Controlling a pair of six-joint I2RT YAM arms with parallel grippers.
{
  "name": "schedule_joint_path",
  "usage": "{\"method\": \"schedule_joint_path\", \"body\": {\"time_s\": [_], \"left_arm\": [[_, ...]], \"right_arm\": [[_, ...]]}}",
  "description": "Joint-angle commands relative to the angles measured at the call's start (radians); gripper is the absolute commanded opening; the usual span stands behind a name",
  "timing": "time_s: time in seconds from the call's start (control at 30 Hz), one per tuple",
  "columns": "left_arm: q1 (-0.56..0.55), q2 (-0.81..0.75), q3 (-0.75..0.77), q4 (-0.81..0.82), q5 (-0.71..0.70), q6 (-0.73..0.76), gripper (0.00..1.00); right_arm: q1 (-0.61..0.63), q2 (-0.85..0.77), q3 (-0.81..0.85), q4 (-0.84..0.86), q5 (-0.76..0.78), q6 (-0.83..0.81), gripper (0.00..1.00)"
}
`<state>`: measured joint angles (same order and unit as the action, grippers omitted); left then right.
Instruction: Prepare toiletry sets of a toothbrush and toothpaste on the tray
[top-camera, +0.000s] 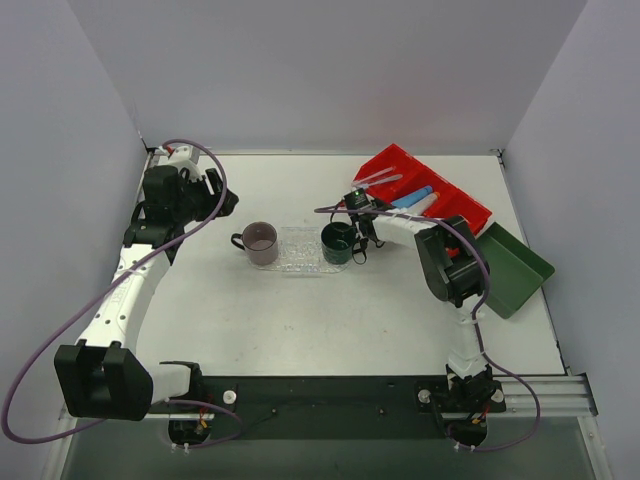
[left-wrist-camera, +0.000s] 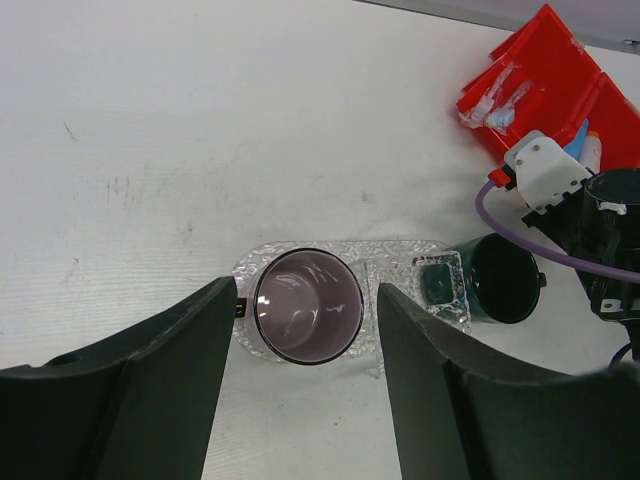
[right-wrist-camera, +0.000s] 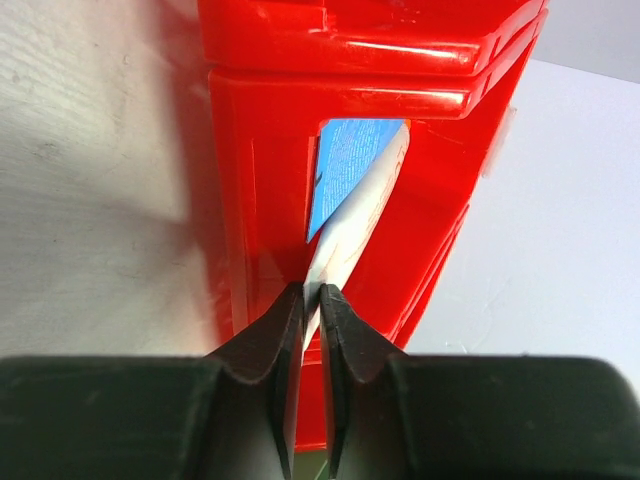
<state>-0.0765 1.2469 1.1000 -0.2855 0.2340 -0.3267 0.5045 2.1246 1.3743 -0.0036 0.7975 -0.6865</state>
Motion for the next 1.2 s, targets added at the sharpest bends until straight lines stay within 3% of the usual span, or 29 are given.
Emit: {"method": "schedule_joint_path", "body": {"time_s": [0.0, 0.13, 0.6, 1.17], "left_arm": [[0.006, 0.005, 0.003, 0.049, 0.016, -0.002, 0.68], [0.007, 0.006, 0.001, 0.051, 0.016, -0.003, 0.68], [0.006, 0.006, 0.000, 0.051, 0.019, -0.002, 0.68], [0.006, 0.002, -0.002, 0.054, 0.022, 0.005, 0.68]], "right_arm": [[-0.004, -0.011, -0.018, 0.036, 0.060, -0.027, 0.06], [-0.006, -0.029, -0.032, 0.073, 0.085, -0.051, 0.00], [-0.020, -0.189, -0.052, 0.194, 0.157, -0.142, 0.00], [-0.049, -0.425, -0.006, -0.064, 0.025, 0.094, 0.00]]}}
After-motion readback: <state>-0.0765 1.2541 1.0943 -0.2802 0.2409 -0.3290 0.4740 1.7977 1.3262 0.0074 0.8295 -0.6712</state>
